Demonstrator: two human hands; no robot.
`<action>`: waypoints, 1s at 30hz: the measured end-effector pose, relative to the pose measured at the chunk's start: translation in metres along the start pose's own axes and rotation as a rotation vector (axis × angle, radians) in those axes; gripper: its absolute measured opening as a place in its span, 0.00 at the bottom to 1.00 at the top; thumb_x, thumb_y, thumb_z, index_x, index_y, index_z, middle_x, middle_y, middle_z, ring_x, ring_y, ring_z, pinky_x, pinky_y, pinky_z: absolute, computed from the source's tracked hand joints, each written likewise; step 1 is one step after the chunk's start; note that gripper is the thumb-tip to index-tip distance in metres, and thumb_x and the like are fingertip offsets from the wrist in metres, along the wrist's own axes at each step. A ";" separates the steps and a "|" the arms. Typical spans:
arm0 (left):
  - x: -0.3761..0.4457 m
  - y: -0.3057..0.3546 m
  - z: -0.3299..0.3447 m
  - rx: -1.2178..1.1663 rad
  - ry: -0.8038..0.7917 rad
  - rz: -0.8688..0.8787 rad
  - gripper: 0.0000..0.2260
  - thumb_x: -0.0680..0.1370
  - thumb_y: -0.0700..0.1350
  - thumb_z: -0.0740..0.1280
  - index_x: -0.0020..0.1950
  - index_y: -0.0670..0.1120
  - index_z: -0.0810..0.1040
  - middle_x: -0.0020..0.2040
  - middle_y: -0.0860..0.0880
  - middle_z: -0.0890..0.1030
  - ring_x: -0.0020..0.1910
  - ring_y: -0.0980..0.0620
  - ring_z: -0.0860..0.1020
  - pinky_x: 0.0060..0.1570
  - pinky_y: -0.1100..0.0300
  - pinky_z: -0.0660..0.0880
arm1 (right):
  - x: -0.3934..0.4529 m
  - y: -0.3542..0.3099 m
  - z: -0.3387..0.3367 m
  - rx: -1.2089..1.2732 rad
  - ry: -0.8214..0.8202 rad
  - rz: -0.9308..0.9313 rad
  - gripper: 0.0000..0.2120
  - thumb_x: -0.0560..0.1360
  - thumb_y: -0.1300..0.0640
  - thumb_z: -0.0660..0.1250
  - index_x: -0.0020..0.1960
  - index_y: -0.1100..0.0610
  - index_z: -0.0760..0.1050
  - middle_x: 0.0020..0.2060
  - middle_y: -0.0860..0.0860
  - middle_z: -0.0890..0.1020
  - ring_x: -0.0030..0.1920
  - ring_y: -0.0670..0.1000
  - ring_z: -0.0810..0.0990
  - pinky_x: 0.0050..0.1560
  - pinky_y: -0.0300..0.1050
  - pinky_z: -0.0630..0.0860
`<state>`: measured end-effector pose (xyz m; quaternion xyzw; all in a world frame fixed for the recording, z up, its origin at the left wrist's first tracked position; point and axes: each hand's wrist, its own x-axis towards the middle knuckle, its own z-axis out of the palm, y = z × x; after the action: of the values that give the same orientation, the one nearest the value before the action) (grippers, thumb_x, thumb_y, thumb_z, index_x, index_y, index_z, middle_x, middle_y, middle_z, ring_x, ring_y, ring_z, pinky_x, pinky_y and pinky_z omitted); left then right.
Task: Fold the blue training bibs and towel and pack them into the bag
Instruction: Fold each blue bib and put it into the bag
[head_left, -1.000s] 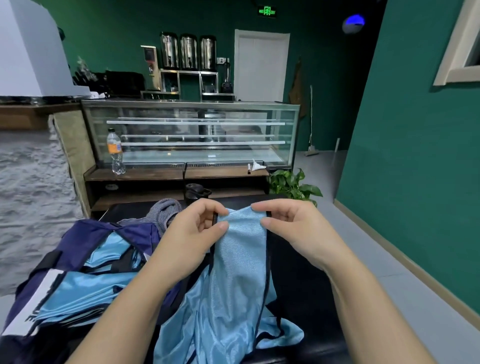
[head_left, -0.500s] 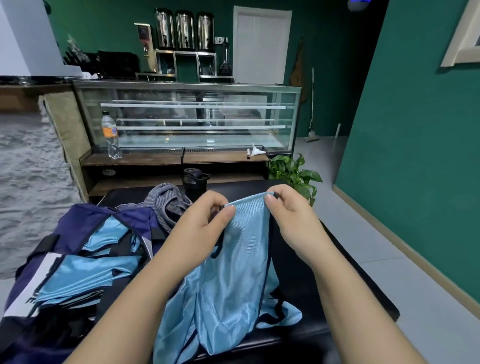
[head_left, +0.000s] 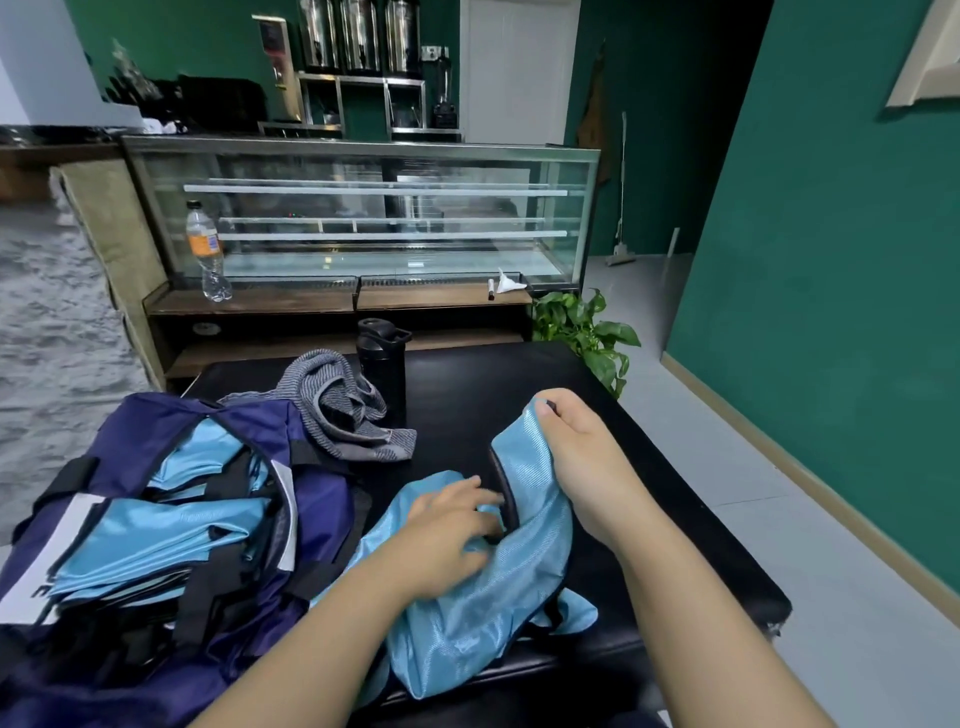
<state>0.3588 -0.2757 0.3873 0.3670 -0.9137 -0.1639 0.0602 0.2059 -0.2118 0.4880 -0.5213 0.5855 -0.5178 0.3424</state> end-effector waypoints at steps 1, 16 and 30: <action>0.003 0.001 0.001 0.008 0.005 -0.030 0.16 0.74 0.51 0.58 0.60 0.54 0.75 0.64 0.59 0.73 0.69 0.58 0.64 0.71 0.51 0.52 | -0.001 0.001 -0.002 -0.004 -0.015 -0.005 0.09 0.80 0.52 0.58 0.43 0.50 0.72 0.37 0.43 0.73 0.39 0.44 0.70 0.45 0.40 0.68; -0.032 -0.016 -0.046 0.039 0.646 -0.133 0.05 0.69 0.52 0.65 0.40 0.56 0.69 0.29 0.56 0.72 0.31 0.58 0.68 0.42 0.56 0.61 | -0.001 0.065 0.013 -0.788 -0.188 0.085 0.06 0.74 0.54 0.63 0.41 0.53 0.77 0.33 0.49 0.78 0.35 0.52 0.75 0.35 0.46 0.72; -0.059 -0.034 -0.074 -0.230 0.953 -0.412 0.10 0.72 0.34 0.66 0.45 0.49 0.75 0.46 0.50 0.77 0.50 0.49 0.72 0.50 0.55 0.67 | 0.002 0.080 -0.012 -0.657 0.020 0.181 0.08 0.75 0.55 0.63 0.37 0.49 0.75 0.34 0.47 0.80 0.39 0.51 0.80 0.40 0.48 0.77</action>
<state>0.4406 -0.2772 0.4452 0.5635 -0.6703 -0.0866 0.4751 0.1741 -0.2177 0.4140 -0.5445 0.7683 -0.2742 0.1950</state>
